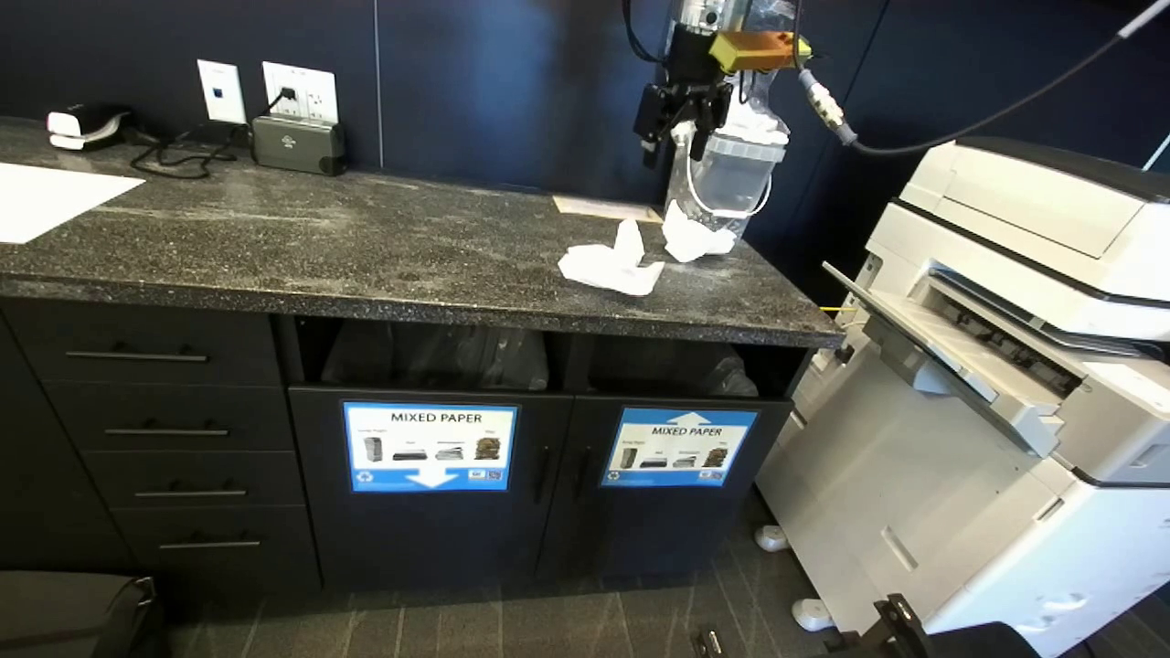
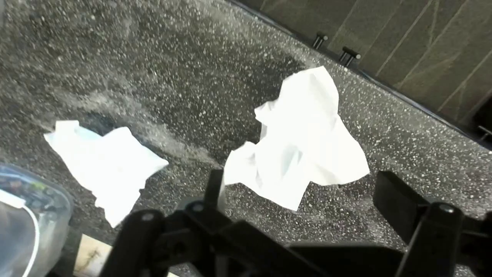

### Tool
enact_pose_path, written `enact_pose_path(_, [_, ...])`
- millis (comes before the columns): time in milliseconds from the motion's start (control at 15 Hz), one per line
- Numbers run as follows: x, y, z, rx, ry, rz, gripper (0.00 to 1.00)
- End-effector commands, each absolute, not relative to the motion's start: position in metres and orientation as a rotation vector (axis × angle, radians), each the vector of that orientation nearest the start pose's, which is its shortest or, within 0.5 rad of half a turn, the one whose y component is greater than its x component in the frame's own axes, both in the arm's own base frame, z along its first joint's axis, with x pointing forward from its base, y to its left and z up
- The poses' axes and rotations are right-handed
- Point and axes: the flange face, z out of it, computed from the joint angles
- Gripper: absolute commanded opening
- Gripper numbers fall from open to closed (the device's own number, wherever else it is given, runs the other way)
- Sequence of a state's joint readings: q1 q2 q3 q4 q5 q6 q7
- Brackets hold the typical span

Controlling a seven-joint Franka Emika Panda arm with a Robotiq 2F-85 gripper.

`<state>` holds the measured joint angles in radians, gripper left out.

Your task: Put the left white piece of paper in the right bin

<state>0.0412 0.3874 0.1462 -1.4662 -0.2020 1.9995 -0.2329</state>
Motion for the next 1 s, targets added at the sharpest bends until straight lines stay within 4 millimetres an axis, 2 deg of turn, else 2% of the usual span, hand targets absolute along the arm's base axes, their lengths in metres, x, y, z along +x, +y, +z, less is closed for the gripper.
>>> enact_pose_path(0, [0.731,0.104,0.452,-3.037,-0.917,-0.267,1.0])
enact_pose_path(200, [0.749,0.11,0.413,-2.936,-0.995,-0.219,1.0])
enact_pose_path(267, [0.754,0.111,0.409,-2.908,-1.009,-0.214,1.0])
enact_pose_path(400, [0.759,0.116,0.386,-2.903,-1.002,-0.173,1.0])
enact_pose_path(600, [0.766,0.117,0.363,-2.966,-0.886,-0.122,1.0])
enact_pose_path(933, [0.773,0.108,0.347,-3.099,-0.596,-0.093,1.0])
